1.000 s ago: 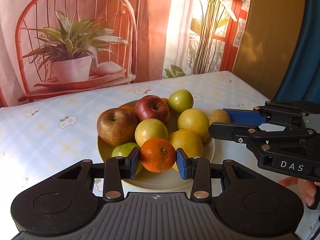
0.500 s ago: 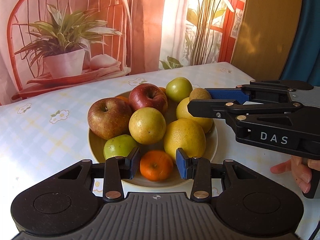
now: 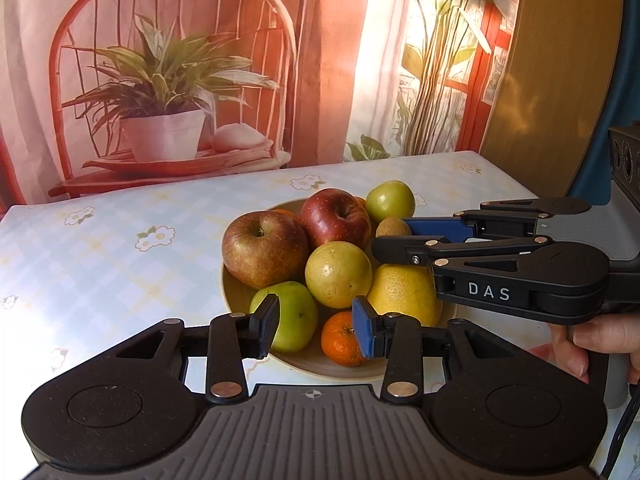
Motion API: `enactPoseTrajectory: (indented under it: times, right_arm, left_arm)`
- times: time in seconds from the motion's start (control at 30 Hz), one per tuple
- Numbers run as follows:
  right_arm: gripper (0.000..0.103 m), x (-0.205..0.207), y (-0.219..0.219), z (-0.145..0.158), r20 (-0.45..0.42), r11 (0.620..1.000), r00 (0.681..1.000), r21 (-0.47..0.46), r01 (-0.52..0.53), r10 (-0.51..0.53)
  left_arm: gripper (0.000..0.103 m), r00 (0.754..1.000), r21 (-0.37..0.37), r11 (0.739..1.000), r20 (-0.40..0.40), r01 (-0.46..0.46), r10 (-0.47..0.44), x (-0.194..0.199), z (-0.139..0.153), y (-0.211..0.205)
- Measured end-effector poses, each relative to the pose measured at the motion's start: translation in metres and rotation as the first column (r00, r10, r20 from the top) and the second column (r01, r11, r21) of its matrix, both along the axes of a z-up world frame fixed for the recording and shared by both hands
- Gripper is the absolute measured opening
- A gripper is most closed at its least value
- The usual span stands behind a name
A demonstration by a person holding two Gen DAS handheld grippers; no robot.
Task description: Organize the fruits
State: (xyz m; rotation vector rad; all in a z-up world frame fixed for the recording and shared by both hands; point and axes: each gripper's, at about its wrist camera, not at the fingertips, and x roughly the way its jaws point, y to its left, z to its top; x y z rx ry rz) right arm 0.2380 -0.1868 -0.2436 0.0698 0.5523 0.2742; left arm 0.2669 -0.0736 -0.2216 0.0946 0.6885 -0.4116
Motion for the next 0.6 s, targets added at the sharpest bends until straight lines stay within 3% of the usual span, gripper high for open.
enactPoseTrajectory:
  times: [0.37, 0.57, 0.6]
  right_arm:
    - [0.027, -0.010, 0.001, 0.008, -0.016, 1.000, 1.000, -0.012, 0.013, -0.014]
    - [0.038, -0.024, -0.008, 0.018, -0.022, 0.997, 0.997, 0.008, 0.078, -0.077]
    - [0.046, -0.027, -0.009, 0.020, -0.023, 0.996, 0.996, 0.003, 0.089, -0.089]
  left_arm:
    - [0.045, 0.997, -0.013, 0.998, 0.038, -0.063, 0.064, -0.007, 0.020, 0.012]
    - [0.065, 0.993, -0.038, 0.995, 0.068, -0.090, 0.092, -0.018, 0.035, 0.021]
    - [0.070, 0.993, -0.042, 0.995, 0.068, -0.095, 0.098, -0.020, 0.038, 0.023]
